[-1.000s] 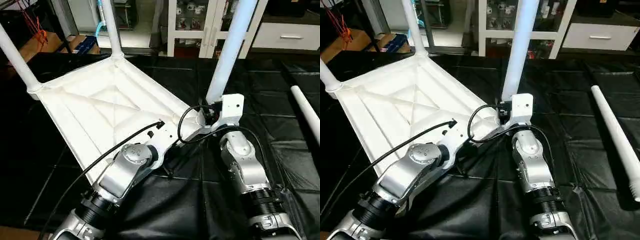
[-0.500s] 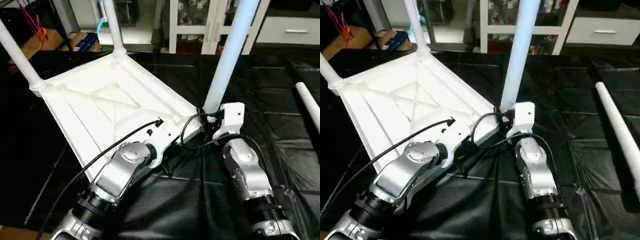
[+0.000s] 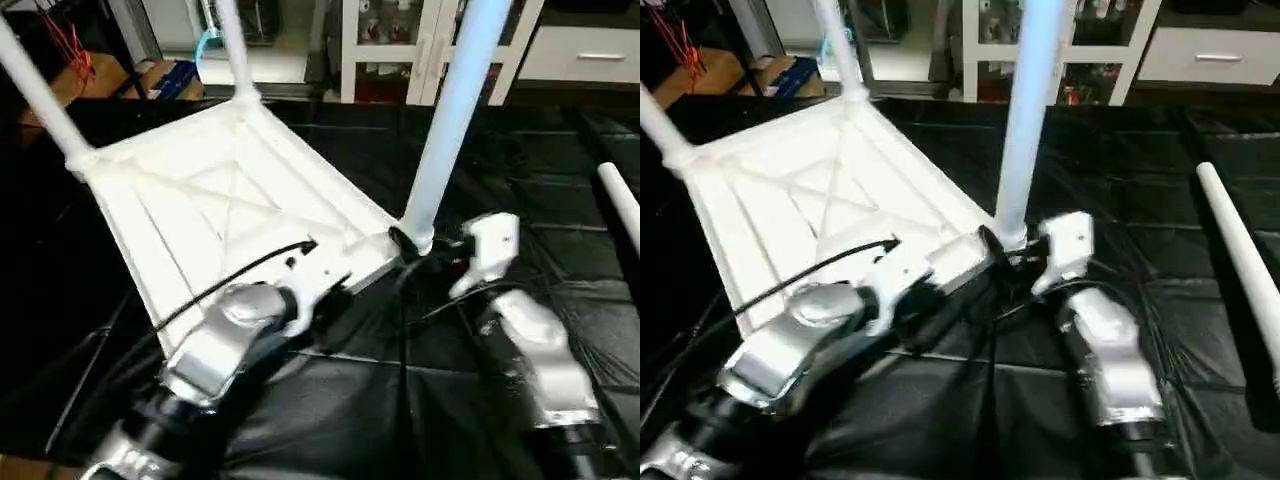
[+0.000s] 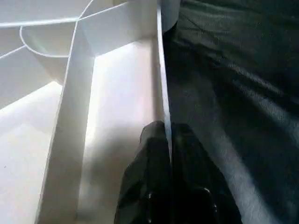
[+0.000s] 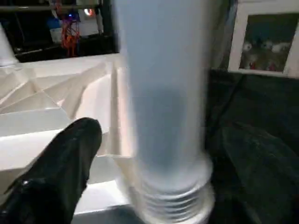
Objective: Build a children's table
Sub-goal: Insert table leg to table base
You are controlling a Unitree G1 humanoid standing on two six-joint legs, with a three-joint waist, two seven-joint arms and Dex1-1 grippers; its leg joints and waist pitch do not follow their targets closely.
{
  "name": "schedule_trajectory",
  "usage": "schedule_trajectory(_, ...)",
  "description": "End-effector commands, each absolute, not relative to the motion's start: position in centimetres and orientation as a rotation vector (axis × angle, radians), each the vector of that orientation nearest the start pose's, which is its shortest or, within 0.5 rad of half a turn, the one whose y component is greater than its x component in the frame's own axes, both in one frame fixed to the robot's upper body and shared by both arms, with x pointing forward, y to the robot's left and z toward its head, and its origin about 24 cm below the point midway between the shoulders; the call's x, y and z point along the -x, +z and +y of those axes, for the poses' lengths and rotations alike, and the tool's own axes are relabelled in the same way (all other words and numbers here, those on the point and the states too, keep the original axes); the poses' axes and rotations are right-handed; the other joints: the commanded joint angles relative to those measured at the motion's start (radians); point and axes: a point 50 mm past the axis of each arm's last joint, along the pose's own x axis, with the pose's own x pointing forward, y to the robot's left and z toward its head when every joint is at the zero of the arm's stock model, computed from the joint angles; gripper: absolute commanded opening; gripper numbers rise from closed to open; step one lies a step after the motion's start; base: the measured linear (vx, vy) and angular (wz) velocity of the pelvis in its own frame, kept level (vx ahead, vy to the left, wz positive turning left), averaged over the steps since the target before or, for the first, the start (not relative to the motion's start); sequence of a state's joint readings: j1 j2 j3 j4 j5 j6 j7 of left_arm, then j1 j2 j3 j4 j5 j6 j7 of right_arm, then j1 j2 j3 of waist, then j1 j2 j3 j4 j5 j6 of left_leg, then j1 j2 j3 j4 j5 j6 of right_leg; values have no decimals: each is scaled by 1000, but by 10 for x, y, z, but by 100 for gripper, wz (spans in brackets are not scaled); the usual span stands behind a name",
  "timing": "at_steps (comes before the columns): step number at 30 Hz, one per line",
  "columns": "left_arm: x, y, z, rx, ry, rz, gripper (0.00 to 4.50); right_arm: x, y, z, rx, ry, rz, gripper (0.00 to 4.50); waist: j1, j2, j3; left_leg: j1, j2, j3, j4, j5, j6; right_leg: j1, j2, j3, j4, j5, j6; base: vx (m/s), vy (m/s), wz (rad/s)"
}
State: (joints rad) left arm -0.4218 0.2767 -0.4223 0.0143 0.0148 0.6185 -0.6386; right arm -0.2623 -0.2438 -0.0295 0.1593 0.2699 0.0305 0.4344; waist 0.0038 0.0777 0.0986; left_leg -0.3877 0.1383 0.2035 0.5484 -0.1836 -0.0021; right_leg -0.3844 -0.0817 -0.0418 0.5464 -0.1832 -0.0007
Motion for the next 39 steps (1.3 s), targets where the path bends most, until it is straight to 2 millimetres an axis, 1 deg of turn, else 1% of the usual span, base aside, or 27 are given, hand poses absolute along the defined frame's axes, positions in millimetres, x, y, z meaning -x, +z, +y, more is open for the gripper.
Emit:
schedule_trajectory(1,-275,37,86,-422,-971,559,0,-298,83,-179,-29,427,-88,448,-2,-11,-49,21,96,-45,-65,-172,93,20,-70,41,-48,-152,-219,0,0,0)
schedule_trajectory(2,-274,37,87,-424,-976,561,0,-298,83,-182,-31,424,-86,448,-2,-11,-50,20,96,-45,-63,-155,100,22,-70,41,-44,-125,-226,0,0,0)
schedule_trajectory(3,-273,37,88,-426,-979,562,0,-297,83,-184,-33,420,-85,448,-3,-11,-52,18,95,-44,-59,-123,117,26,-71,39,-38,-77,-239,0,0,0)
schedule_trajectory(4,-273,37,89,-428,-985,563,0,-297,84,-185,-40,416,-85,448,-2,-11,-53,21,94,-43,-55,-110,131,24,-69,39,-35,-51,-251,0,0,0)
schedule_trajectory(5,-273,37,89,-428,-985,564,0,-297,84,-185,-41,416,-85,448,-2,-10,-53,22,94,-42,-54,-108,136,24,-70,39,-34,-44,-256,0,0,0)
schedule_trajectory(7,-271,36,92,-431,-999,570,0,-296,85,-185,-45,424,-90,448,0,-12,-54,20,93,-41,-52,-98,149,28,-71,38,-32,-37,-267,0,0,0)
schedule_trajectory(8,-271,36,92,-431,-999,570,0,-296,85,-185,-45,424,-90,448,0,-11,-53,21,94,-41,-52,-101,151,27,-71,38,-32,-42,-267,0,0,0)
schedule_trajectory(11,-267,35,95,-434,-1046,576,0,-294,86,-184,-46,493,-84,448,1,-11,-50,23,95,-42,-54,-142,139,26,-71,39,-38,-107,-260,0,0,0)
schedule_trajectory(12,-267,35,95,-434,-1047,576,0,-294,86,-184,-46,496,-84,448,2,-10,-49,25,96,-42,-56,-158,129,24,-69,39,-38,-124,-256,0,0,0)
schedule_trajectory(13,-266,35,96,-434,-1059,578,0,-293,86,-184,-50,521,-76,448,1,-11,-49,25,96,-41,-57,-172,119,24,-68,40,-39,-140,-254,0,0,0)
schedule_trajectory(15,-263,36,98,-445,-1088,577,0,-291,86,-183,-50,580,-63,448,1,-11,-47,25,95,-43,-58,-193,112,25,-70,41,-41,-162,-251,0,0,0)
schedule_trajectory(16,-261,36,99,-446,-1099,580,0,-289,87,-183,-53,614,-55,448,1,-11,-46,24,95,-44,-59,-213,102,25,-71,41,-43,-193,-244,0,0,0)
schedule_trajectory(17,-261,36,100,-446,-1105,581,0,-288,87,-183,-54,634,-51,448,1,-11,-47,26,96,-44,-59,-215,99,24,-70,41,-42,-195,-242,0,0,0)
schedule_trajectory(18,-260,36,101,-450,-1112,583,0,-287,87,-183,-56,652,-47,448,1,-10,-48,26,95,-43,-58,-212,96,24,-69,41,-41,-189,-244,0,0,0)
schedule_trajectory(21,-258,36,104,-454,-1117,587,0,-284,88,-184,-61,719,-26,448,2,-10,-50,25,95,-43,-56,-192,100,24,-69,42,-38,-160,-250,0,0,0)
schedule_trajectory(23,-258,36,105,-455,-1119,588,0,-282,88,-186,-56,750,-16,448,4,-13,-54,24,95,-43,-53,-165,113,28,-70,41,-33,-127,-258,0,0,0)
schedule_trajectory(25,-257,36,105,-456,-1122,589,0,-282,88,-187,-58,761,-10,448,4,-13,-56,23,94,-43,-48,-137,128,29,-70,40,-29,-94,-269,0,0,0)
schedule_trajectory(28,-255,36,105,-458,-1140,591,0,-280,88,-188,-62,800,5,448,5,-15,-57,23,93,-42,-45,-131,140,31,-71,40,-29,-88,-277,0,0,0)
schedule_trajectory(30,-254,37,105,-459,-1161,592,0,-280,89,-190,-55,813,9,448,6,-13,-57,24,94,-42,-45,-126,143,30,-71,39,-28,-91,-278,0,0,0)
schedule_trajectory(33,-248,38,102,-460,-1223,584,0,-281,90,-192,-44,817,11,448,8,-13,-58,24,94,-43,-44,-129,142,30,-71,38,-28,-100,-277,0,0,0)
schedule_trajectory(34,-244,39,99,-456,-1272,579,0,-282,91,-193,-42,818,10,448,10,-12,-58,26,95,-43,-44,-126,140,29,-70,39,-27,-97,-278,0,0,0)
schedule_trajectory(35,-243,39,99,-456,-1275,580,0,-282,91,-193,-41,819,11,448,10,-12,-58,26,94,-42,-44,-124,140,29,-69,38,-27,-96,-278,0,0,0)
schedule_trajectory(39,-240,39,98,-461,-1299,584,0,-282,92,-194,-39,827,12,448,21,-10,-59,30,95,-41,-42,-116,138,26,-68,39,-24,-81,-280,0,0,0)
